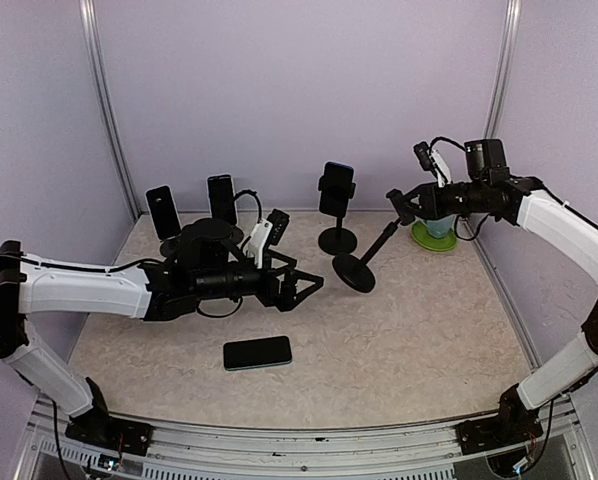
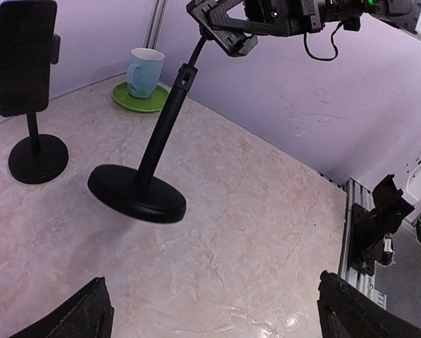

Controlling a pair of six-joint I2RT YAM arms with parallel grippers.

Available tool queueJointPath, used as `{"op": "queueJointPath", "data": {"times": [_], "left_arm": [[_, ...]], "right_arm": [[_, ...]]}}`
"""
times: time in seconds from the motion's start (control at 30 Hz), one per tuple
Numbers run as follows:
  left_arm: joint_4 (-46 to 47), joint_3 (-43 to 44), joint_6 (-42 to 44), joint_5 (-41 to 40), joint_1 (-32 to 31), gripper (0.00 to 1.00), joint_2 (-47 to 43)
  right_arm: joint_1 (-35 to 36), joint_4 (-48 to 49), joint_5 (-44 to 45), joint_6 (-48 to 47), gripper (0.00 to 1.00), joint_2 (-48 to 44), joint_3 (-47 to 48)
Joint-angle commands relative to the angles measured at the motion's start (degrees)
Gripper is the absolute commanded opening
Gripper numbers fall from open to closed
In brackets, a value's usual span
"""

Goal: Place the phone on the phone stand
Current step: Pass from the right arm to the left

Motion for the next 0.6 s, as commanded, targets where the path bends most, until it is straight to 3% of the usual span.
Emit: {"op": "queueJointPath", "data": {"times": [0.0, 0.27, 0.57], "left_arm": [[-5.16, 6.25, 6.25, -2.78, -0.79, 0.99, 4.33], [-9.15, 15.72, 10.24, -7.85, -1.65, 0.99, 13.83], [-10.05, 19.57, 11.68, -10.16, -1.59, 0.97, 18.06]], "right_arm": [[3.69, 8.14, -6.22, 4.88, 0.0, -2.48, -0.16], [9.73, 10.28, -7.06, 6.96, 0.0, -1.88, 0.77], [13.14, 11.67, -8.14, 7.96, 0.0, -1.8, 1.02]]}}
